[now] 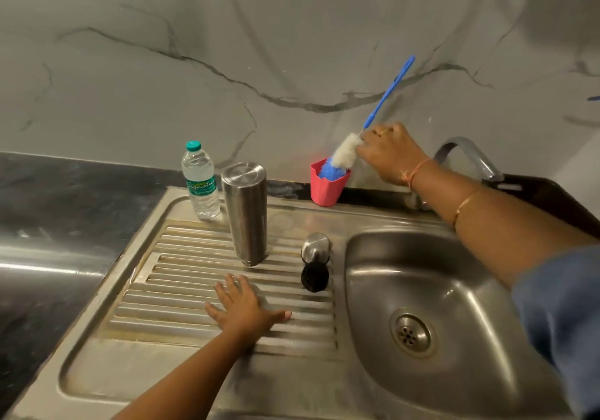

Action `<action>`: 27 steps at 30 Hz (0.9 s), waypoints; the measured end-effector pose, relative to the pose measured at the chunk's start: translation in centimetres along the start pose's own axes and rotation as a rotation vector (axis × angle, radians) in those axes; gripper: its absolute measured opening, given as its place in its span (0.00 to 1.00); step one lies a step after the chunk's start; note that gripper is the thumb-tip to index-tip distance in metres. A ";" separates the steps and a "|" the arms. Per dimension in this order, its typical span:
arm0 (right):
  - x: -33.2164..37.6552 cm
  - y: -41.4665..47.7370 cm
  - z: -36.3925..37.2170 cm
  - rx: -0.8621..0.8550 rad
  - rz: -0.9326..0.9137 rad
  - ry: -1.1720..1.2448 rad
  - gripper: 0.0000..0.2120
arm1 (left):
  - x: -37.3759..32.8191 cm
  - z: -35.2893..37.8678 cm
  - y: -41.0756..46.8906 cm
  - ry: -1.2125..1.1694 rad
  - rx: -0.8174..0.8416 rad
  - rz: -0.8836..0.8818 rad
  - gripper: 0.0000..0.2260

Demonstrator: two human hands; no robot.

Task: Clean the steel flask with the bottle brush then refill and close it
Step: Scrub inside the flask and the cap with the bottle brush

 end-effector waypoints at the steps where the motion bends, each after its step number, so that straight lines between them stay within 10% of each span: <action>1: -0.3 1.0 -0.4 -0.007 -0.029 -0.095 0.13 | 0.0 0.0 0.1 0.002 0.006 0.006 0.57; 27: -8.1 1.6 -3.6 0.145 0.095 -0.274 0.09 | 0.2 -0.1 0.3 -0.010 0.064 0.020 0.57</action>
Point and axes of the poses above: each hand's wrist, its own y-axis towards the middle knuckle, its own z-axis out of the palm, x = y × z, the point moved 7 cm from there along y, towards the middle knuckle, and after that the axes turned 9 degrees about x, right-handed, at the moved point
